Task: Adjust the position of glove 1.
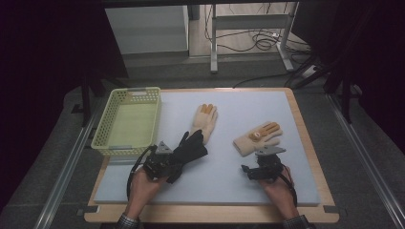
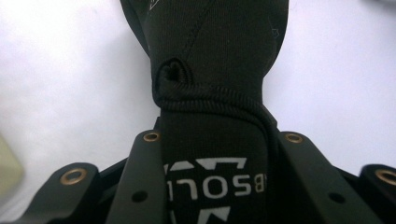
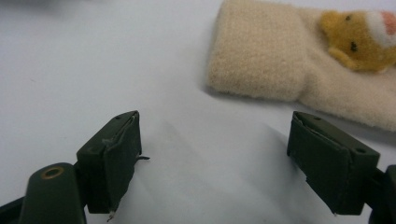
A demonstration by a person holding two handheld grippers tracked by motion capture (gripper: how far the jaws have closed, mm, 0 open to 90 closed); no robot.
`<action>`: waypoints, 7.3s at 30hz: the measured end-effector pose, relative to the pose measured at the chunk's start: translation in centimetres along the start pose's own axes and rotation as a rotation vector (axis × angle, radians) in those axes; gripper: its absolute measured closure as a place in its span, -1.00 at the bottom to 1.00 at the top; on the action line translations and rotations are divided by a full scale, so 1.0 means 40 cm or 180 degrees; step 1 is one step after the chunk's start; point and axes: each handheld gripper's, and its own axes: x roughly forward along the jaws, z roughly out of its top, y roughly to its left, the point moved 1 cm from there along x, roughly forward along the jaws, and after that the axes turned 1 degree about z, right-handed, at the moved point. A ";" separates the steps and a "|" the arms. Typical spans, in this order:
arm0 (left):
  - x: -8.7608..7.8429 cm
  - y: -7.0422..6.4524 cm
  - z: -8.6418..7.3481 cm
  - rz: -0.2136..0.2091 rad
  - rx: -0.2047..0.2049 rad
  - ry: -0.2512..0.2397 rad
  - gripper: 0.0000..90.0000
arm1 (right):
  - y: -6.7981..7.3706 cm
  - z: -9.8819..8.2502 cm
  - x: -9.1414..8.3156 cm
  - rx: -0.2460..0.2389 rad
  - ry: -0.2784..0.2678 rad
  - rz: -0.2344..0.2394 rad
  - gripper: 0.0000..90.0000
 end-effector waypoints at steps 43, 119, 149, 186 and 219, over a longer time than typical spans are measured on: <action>-0.175 0.437 0.114 0.1246 -0.1062 -0.0194 0.45 | 0.000 0.000 0.000 -0.0009 -0.0012 -0.0005 -0.62; -0.166 0.384 0.052 0.0480 -0.0538 -0.0369 -0.97 | 0.000 0.000 0.000 -0.0011 -0.0006 -0.0007 -0.62; -0.035 0.043 -0.032 0.0032 0.0357 -0.0447 -0.97 | -0.001 0.000 0.000 0.0011 0.0006 0.0005 -0.62; 0.052 0.071 -0.122 0.0090 0.0124 -0.0114 -0.95 | 0.035 0.085 -0.033 -0.0021 -0.0106 0.0247 -0.61; 0.051 0.068 -0.123 0.0116 0.0151 -0.0124 -0.95 | 0.056 0.367 0.277 -0.0209 -0.0098 0.0397 0.29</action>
